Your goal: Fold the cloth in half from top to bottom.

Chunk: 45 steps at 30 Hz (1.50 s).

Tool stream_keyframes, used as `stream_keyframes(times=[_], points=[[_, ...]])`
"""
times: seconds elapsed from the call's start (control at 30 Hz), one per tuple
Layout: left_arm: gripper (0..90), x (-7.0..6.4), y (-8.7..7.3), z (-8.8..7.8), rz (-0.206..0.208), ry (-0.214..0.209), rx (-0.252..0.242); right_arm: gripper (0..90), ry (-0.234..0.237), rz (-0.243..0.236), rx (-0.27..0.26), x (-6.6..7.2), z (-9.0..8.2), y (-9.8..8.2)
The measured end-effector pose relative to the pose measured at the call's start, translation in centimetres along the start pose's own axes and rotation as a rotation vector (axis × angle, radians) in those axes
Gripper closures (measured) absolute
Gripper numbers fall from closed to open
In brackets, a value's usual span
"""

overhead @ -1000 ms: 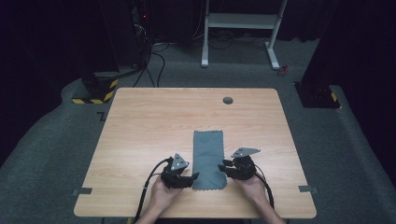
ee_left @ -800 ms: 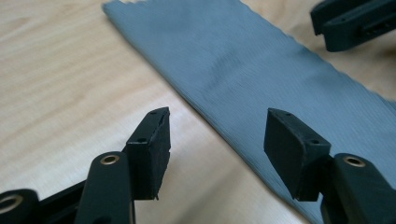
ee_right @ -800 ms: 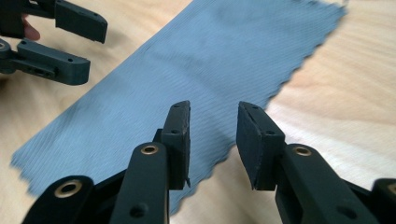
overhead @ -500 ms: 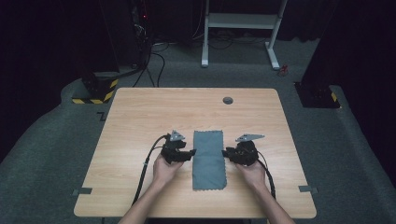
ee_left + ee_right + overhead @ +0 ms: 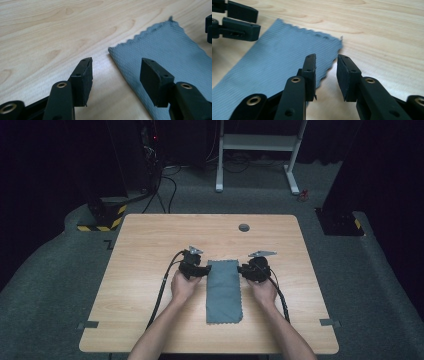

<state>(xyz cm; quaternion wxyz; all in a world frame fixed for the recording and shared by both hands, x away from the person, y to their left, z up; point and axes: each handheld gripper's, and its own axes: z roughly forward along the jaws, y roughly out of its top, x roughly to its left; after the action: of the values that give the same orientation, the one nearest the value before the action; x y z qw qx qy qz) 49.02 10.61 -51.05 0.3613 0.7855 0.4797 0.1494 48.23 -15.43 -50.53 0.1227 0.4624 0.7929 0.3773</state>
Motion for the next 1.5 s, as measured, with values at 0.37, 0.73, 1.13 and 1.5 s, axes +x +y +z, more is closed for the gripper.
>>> stream_keyframes(times=[0.37, 0.73, 1.13, 1.5], points=[[45.7, -0.4, 0.7, 1.5, -0.021, 0.043, 0.008, 67.6, -0.05, 0.022, 0.006, -0.4, 2.5, 0.8], [64.6, -1.2, 0.9, 1.7, 0.071, 0.064, 0.023, 73.8, -0.076, -0.045, 0.027, 0.3, 3.6, 1.8], [87.1, -1.3, 1.3, 2.0, 0.027, -0.003, 0.034, 89.2, -0.052, -0.053, 0.08, 0.1, 3.8, 2.7], [89.1, -0.3, 1.5, 1.2, 0.014, -0.068, 0.008, 90.0, -0.014, -0.062, 0.032, 0.0, 2.9, 2.8]])
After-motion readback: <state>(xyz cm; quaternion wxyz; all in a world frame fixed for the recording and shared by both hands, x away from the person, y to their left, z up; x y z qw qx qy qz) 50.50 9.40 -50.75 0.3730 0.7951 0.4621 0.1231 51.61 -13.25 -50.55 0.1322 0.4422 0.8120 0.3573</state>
